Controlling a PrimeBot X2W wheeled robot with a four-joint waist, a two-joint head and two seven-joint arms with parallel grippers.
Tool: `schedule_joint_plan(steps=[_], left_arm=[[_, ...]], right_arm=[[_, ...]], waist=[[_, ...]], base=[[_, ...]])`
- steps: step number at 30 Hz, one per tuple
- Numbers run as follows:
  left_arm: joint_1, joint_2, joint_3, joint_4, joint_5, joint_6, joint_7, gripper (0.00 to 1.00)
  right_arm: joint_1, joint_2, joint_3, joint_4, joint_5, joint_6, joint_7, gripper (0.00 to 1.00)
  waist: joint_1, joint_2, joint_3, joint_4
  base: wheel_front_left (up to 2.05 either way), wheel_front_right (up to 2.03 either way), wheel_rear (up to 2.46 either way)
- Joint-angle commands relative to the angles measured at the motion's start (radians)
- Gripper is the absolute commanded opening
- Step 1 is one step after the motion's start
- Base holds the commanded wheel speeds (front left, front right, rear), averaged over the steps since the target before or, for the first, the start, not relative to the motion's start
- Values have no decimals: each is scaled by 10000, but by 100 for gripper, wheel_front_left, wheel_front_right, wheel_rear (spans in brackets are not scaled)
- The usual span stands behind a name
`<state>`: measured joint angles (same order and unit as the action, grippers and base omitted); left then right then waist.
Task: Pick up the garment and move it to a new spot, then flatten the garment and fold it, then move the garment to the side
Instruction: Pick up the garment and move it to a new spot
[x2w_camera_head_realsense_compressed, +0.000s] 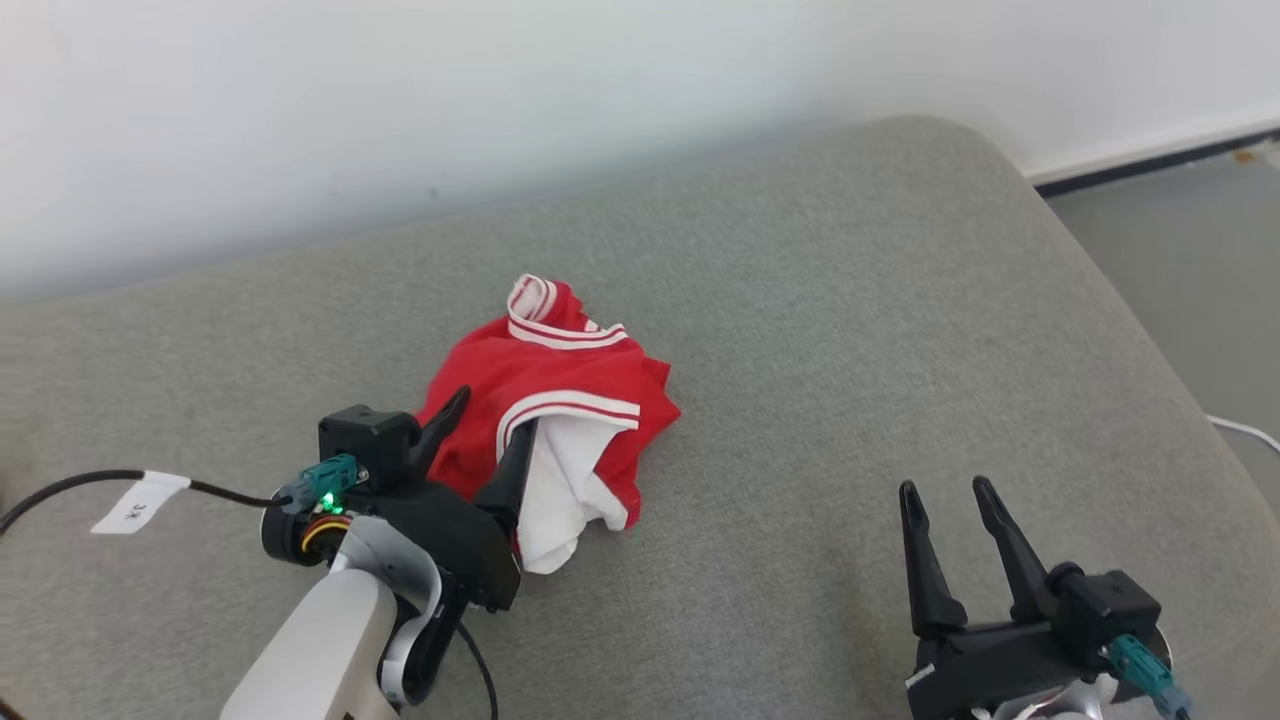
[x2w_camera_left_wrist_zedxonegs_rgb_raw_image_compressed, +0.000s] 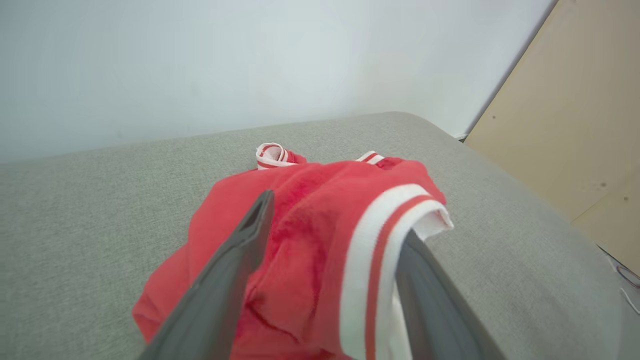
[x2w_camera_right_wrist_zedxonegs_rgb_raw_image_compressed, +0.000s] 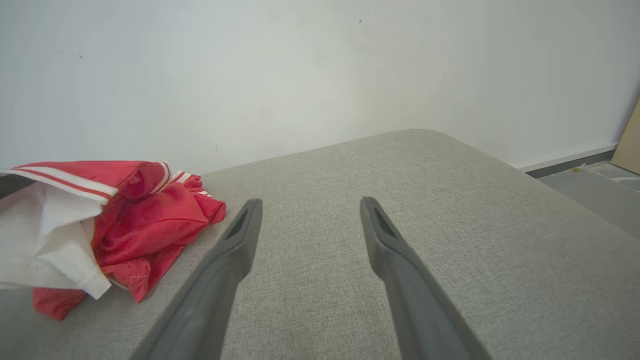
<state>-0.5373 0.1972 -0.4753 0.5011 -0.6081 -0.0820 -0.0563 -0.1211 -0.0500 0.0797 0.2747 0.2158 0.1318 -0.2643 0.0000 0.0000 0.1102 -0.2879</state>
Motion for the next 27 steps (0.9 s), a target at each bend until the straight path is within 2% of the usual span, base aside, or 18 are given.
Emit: schedule_joint_plan(steps=[1, 6, 13, 18, 22, 27], left_arm=[[-85, 4, 48, -105, -66, -15, -84, 100], [123, 280, 203, -625, -133, 210, 15, 100], [1197, 612, 233, -1159, -365, 402, 191, 100], [2082, 967, 614, -1751, -417, 682, -567, 100], [2650, 1477, 1167, -2220, -183, 1058, -1399, 100], [3432, 2011, 1638, -2648, 202, 1401, -1902, 100]], right_arm=[[64, -5, -4, -2, -107, -21, -2, 100], [243, -12, -59, -21, -126, -21, -2, 100], [361, -12, -113, -15, -115, -21, -3, 100], [361, -7, -153, -169, -116, -21, -2, 100], [315, -12, -267, -259, -179, -21, -2, 100], [423, -10, -465, -339, -363, -21, -2, 100]], waist=[[0, 0, -394, 396], [0, 0, -630, 841], [0, 0, -714, 1340], [0, 0, -645, 1628], [0, 0, -621, 1796], [0, 0, -739, 1978]], base=[[0, 0, 0], [0, 0, 0], [0, 0, 0], [0, 0, 0], [0, 0, 0], [0, 0, 0]])
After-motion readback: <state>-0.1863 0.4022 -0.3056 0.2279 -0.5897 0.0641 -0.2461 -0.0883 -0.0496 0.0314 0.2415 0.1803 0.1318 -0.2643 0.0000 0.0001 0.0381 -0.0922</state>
